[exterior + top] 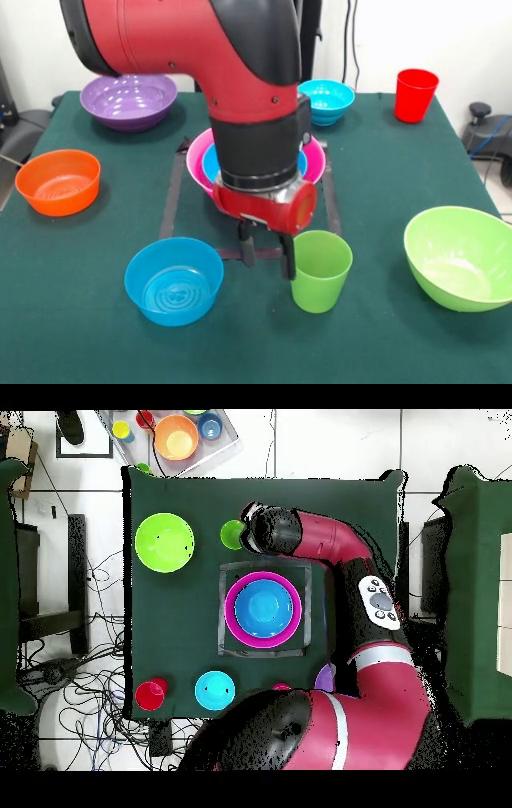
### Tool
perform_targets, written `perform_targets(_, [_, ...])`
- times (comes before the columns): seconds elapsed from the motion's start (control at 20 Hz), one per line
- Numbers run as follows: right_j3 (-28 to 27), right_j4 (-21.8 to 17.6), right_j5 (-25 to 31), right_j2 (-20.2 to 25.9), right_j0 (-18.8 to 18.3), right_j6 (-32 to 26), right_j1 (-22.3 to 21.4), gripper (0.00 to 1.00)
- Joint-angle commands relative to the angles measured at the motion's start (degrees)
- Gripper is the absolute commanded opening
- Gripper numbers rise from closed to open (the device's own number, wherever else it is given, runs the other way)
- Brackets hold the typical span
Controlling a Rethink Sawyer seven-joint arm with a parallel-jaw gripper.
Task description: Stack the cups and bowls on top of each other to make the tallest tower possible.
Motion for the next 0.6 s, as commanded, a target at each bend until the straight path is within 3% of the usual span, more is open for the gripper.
perform_targets(0.05, [-7.9, -6.2, 6.2, 8.4, -2.0, -19.4, 5.3, 1.00])
perform_targets(0.6, [-27.3, -8.9, 19.3, 7.7, -1.5, -19.6, 11.2, 1.00])
